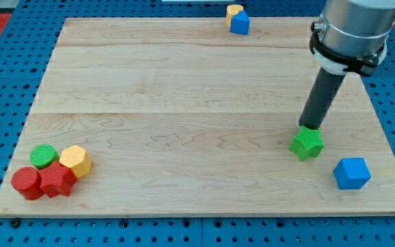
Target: Move the green star closer to the blue cube
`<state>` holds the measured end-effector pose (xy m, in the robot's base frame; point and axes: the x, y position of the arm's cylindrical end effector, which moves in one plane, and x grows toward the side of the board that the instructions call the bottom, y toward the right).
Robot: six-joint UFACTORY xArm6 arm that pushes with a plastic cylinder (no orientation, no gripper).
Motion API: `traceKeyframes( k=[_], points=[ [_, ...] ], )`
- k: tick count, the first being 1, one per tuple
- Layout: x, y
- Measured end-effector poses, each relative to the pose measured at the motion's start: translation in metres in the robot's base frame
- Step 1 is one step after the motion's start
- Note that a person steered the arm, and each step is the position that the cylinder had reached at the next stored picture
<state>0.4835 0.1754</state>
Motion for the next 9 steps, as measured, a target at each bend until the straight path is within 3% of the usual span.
traceKeyframes(
  k=[1,4,9],
  points=[
    [0.020,-0.001],
    [0.022,-0.054],
    [0.051,-0.047]
  ],
)
